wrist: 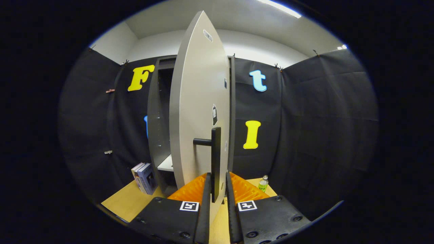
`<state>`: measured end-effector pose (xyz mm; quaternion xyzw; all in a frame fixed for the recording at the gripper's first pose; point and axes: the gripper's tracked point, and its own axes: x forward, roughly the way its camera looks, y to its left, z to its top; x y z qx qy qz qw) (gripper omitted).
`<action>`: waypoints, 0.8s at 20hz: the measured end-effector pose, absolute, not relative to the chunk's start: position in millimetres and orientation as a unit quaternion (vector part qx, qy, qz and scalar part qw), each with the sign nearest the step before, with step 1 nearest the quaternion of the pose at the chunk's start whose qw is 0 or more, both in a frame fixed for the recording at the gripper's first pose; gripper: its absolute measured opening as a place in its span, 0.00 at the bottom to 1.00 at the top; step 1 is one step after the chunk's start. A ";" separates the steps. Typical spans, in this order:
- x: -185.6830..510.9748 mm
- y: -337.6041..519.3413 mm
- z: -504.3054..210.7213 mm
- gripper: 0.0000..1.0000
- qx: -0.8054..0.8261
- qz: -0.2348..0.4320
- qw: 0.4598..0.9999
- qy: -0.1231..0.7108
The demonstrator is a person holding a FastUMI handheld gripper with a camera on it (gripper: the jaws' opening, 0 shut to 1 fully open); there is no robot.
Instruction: Open the shoe cabinet door, grab the shoes and put them into the shoe cabinet, then close the shoe cabinet door.
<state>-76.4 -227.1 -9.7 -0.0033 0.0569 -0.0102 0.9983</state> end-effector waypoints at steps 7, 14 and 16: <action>-109.3 -263.3 -4.6 0.18 -0.002 -0.064 0.997 0.051; -118.0 -241.0 -44.1 0.18 0.014 -0.035 0.994 0.101; -116.3 -225.3 -64.5 0.18 0.017 -0.017 0.992 0.127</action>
